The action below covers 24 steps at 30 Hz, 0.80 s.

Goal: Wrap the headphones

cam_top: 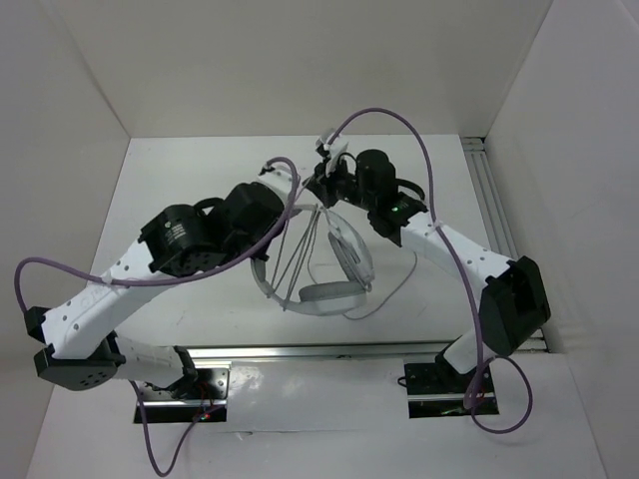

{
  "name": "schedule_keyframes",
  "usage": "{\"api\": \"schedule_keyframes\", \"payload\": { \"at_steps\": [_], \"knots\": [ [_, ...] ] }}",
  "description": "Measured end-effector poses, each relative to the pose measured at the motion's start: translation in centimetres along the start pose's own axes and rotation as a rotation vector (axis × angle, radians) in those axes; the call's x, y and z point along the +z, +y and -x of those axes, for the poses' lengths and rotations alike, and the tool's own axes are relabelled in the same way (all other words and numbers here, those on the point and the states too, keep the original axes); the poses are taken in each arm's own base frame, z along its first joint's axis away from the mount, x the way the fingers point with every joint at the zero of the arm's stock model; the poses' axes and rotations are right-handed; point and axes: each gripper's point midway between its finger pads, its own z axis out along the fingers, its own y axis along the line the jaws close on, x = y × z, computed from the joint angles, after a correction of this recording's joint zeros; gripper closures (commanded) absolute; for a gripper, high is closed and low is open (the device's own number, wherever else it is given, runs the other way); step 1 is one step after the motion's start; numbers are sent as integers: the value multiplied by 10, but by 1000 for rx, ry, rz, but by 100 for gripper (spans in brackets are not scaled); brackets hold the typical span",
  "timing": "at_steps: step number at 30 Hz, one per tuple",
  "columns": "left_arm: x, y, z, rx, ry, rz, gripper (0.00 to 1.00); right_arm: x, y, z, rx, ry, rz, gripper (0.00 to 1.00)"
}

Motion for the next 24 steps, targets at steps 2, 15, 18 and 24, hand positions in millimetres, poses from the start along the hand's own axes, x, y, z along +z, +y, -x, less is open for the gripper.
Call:
{"api": "schedule_keyframes", "payload": {
  "at_steps": [2,15,18,24],
  "knots": [
    [-14,10,13,-30,-23,34,100,12,24,1,55,-38,100,100],
    [33,11,-21,33,166,202,100,9,-44,0,272,-136,-145,100],
    [35,10,-6,-35,105,207,100,0,-65,2,279,-145,-183,100],
    [35,10,2,-64,80,198,100,-16,-80,-17,312,-132,-219,100]
  ]
}}
